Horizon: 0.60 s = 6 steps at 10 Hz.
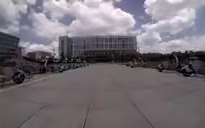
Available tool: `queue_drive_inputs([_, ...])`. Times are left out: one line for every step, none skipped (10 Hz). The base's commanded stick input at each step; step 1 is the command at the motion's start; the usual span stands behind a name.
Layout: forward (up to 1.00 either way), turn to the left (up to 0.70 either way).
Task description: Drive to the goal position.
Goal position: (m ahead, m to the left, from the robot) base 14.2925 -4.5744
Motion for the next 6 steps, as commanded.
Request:
queue_drive_inputs([0.70, 0.00])
queue_drive_inputs([0.70, 0.00])
queue_drive_inputs([0.70, 0.00])
queue_drive_inputs([0.70, 0.00])
queue_drive_inputs([0.70, 0.00])
queue_drive_inputs([0.70, 0.00])
